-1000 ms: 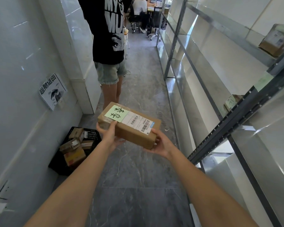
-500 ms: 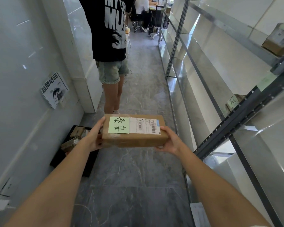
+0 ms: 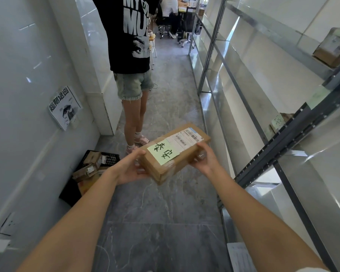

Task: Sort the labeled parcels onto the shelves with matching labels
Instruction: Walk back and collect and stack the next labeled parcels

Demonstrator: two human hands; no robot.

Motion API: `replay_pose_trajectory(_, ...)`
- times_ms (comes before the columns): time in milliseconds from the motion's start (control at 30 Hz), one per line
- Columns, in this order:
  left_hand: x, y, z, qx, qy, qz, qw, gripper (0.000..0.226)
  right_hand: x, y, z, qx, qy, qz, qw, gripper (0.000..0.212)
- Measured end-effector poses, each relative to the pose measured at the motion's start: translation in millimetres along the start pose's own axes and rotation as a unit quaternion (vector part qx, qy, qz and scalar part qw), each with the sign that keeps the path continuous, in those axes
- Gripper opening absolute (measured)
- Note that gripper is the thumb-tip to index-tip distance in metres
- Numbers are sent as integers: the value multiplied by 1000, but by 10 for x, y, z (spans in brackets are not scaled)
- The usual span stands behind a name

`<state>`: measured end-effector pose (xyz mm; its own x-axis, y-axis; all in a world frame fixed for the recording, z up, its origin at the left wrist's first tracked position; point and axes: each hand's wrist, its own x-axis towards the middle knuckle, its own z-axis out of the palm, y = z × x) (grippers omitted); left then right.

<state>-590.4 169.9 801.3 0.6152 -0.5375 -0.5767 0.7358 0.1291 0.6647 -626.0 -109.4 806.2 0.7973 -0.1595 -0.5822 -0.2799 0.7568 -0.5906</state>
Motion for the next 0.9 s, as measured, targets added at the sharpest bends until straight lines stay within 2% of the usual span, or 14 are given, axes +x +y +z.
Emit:
replay_pose_trajectory(133, 35, 8, 111, 4, -37, -26, 999, 73, 24, 103, 85, -67, 5, 15, 998, 39)
replay_pose_trajectory(267, -61, 78, 155, 116, -101, -116, 981, 60, 46, 122, 114, -100, 12, -9, 995, 56)
replay_pose_trajectory(300, -74, 84, 161, 138, -104, -137, 975, 59, 55, 120, 106, -106, 8, -12, 994, 57)
replay_pose_trajectory(367, -55, 72, 174, 151, -71, -148, 975, 62, 69, 126, 91, -120, -10, -14, 993, 46)
replay_pose_trajectory(467, 61, 24, 227, 134, -2, -74, 988, 63, 75, 210, 101, -134, -48, -8, 990, 32)
replay_pose_trajectory(567, 105, 6, 378, 115, 39, 14, 993, 60, 42, 320, 177, -159, -78, -6, 984, 44)
replay_pose_trajectory(667, 207, 14, 437, 106, 98, 97, 985, 69, 26, 372, 239, -165, -92, -11, 982, 45)
replay_pose_trajectory(767, 236, 22, 429, 76, 142, 118, 980, 63, 29, 337, 276, -159, -96, -15, 983, 49)
replay_pose_trajectory(900, 209, 22, 378, 57, 126, 137, 981, 74, 59, 258, 274, -155, -118, -19, 981, 69)
